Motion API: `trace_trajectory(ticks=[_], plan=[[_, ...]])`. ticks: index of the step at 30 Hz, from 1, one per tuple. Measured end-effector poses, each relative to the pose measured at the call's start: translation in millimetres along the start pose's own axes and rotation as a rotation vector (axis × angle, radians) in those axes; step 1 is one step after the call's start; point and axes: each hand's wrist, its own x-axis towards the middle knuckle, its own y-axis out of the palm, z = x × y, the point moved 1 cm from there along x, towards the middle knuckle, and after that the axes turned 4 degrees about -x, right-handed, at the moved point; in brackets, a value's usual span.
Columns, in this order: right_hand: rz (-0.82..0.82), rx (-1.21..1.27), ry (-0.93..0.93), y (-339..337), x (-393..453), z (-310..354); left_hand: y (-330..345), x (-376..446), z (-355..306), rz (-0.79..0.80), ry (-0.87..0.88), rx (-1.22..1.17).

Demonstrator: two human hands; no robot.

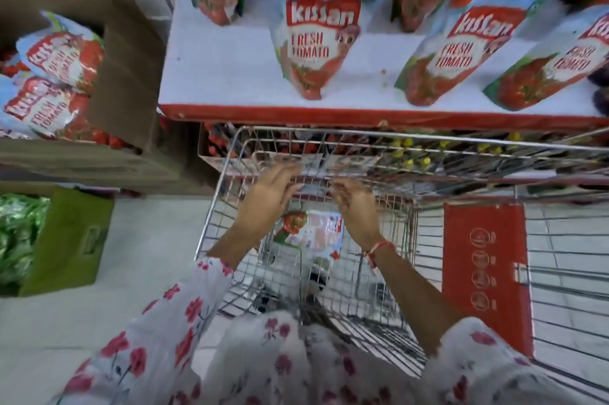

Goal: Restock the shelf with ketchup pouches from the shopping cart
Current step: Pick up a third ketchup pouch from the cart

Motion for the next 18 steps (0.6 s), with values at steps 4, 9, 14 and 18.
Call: trace_trajectory(ticks=[4,9,14,18], plan=[[0.210,-0.068,0.256,40.9,0.6,-59.2,51.1,-10.4,27.8,0.324,-0.076,0.142],[0.374,-0.001,0.558,75.8,-8.4,-106.1,121.2,-44.7,67.7,0.660,-0.131,0.329],[0.231,0.223,0.798,102.2,-2.3,-132.2,150.6,-69.2,86.7,0.697,-0.021,0.577],[0.214,0.345,0.919,105.2,2.1,-137.0,150.9,-69.1,94.4,0.685,-0.019,0.605]])
